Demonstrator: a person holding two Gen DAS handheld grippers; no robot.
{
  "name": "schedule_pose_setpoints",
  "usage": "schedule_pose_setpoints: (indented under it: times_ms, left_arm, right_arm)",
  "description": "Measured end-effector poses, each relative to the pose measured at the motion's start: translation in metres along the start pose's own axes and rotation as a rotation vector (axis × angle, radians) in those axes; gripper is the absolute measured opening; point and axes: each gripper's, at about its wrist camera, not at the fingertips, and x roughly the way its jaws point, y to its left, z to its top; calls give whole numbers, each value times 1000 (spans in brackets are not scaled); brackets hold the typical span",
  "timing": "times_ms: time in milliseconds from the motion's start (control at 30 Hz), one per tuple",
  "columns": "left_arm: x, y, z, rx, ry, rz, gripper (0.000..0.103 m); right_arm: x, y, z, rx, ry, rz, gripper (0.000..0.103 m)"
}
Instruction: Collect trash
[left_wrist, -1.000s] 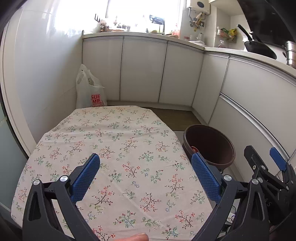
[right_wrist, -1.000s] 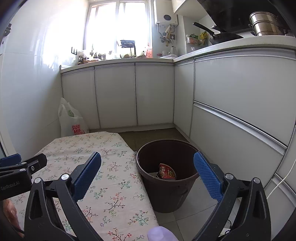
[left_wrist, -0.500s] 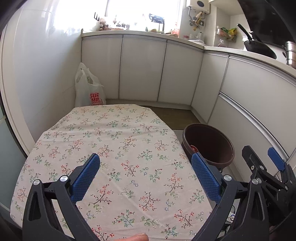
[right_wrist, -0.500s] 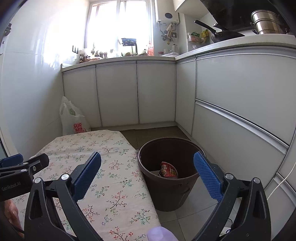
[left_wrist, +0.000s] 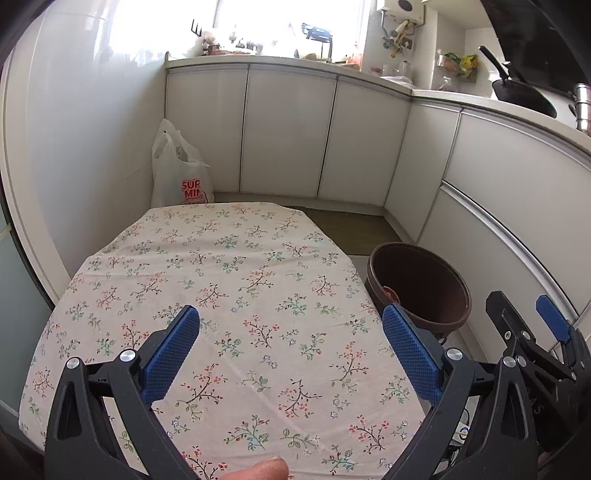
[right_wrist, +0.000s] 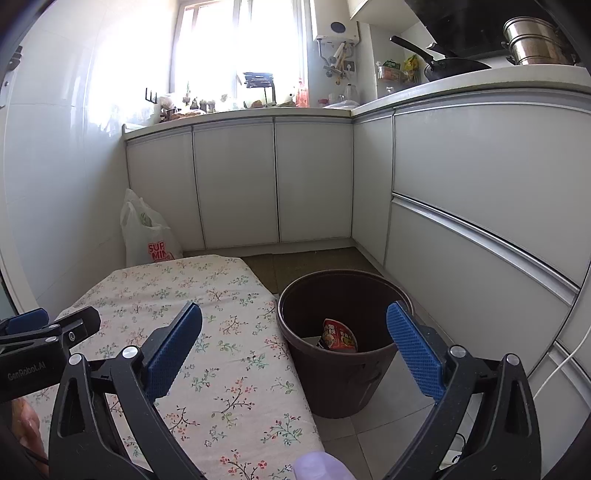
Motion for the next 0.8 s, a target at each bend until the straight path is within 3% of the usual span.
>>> schedule_pose_setpoints:
  times_ms: [800]
  left_arm:
    - [3, -4, -2, -2, 13, -9, 96]
  right_arm:
    - [5, 4, -4, -6, 27, 4, 96]
